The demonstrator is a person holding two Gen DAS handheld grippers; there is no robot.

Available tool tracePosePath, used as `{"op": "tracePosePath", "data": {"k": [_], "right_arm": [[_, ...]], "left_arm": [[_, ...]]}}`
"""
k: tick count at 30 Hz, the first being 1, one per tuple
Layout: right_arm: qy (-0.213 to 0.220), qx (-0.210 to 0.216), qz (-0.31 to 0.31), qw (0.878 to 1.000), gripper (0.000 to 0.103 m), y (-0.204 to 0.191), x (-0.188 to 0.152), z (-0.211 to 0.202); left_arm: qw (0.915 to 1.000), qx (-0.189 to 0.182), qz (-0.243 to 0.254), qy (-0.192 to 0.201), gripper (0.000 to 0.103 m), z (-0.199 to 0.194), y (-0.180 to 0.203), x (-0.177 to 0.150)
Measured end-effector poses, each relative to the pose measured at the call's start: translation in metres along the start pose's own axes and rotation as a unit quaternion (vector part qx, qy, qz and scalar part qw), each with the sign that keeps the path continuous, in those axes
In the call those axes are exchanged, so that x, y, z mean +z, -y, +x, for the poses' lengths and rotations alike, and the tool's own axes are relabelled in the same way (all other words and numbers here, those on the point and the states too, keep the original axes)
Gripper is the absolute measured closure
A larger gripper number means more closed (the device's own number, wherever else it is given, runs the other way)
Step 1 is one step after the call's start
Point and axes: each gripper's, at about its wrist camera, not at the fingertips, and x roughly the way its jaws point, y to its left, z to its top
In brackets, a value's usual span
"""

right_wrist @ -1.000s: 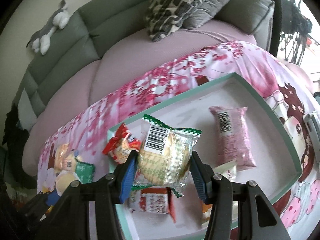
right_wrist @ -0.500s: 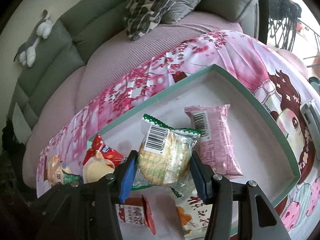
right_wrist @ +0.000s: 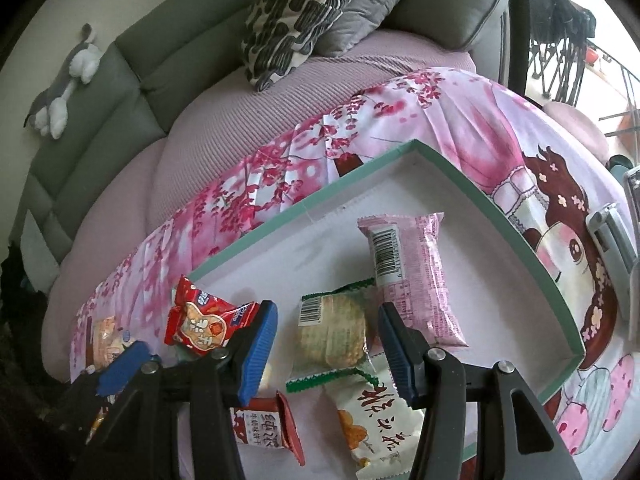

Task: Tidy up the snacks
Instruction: 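Withdraw both open tools from the tray back toward the snack pile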

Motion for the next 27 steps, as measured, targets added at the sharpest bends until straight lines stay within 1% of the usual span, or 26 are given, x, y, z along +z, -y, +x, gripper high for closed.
{"op": "tracePosePath", "data": {"k": [1,3,4,5,6,8,10,14,15,18,23,27], "right_arm": [[-0.003,-0.003,0.0,1.0,0.038,0.0,0.0,0.001],[-0.01,-0.012,-0.008,1.0,0.034,-0.002,-0.001,0.004],[-0.014,-0.014,-0.013,1.0,0.034,-0.004,-0.001,0.006],[-0.017,-0.013,-0.016,1.0,0.034,-0.005,-0.002,0.007],[-0.019,-0.01,-0.023,1.0,0.033,-0.008,-0.003,0.008],[-0.02,-0.007,-0.032,0.999,0.03,-0.012,-0.004,0.009],[-0.017,-0.007,-0.038,0.999,0.016,-0.016,-0.005,0.008],[-0.007,-0.009,-0.051,0.999,0.007,-0.021,-0.006,0.007],[-0.006,-0.009,-0.052,0.999,0.001,-0.022,-0.006,0.007],[-0.004,-0.008,-0.058,0.998,0.0,-0.024,-0.006,0.008],[-0.003,0.001,-0.066,0.998,0.0,-0.027,-0.007,0.009],[0.0,0.005,-0.073,0.997,0.0,-0.03,-0.007,0.007]], "left_arm": [[0.9999,0.009,-0.01,-0.001,0.036,-0.003,-0.006,0.0],[0.9988,0.032,-0.038,0.0,0.035,-0.009,-0.02,0.0],[0.998,0.04,-0.049,0.001,0.035,-0.01,-0.025,0.0],[0.997,0.047,-0.061,0.003,0.031,-0.013,-0.031,0.0],[0.9958,0.053,-0.074,0.007,0.023,-0.016,-0.038,-0.001],[0.9939,0.06,-0.092,0.01,0.017,-0.019,-0.049,-0.003],[0.992,0.07,-0.105,0.007,0.017,-0.018,-0.056,-0.006],[0.9878,0.088,-0.129,0.003,0.016,-0.014,-0.071,-0.011],[0.9871,0.09,-0.132,0.004,0.013,-0.014,-0.073,-0.011],[0.9858,0.095,-0.138,0.014,0.006,-0.016,-0.077,-0.013],[0.9842,0.108,-0.137,0.03,0.002,-0.019,-0.08,-0.013],[0.9816,0.112,-0.15,0.04,0.0,-0.023,-0.085,-0.015]]}}
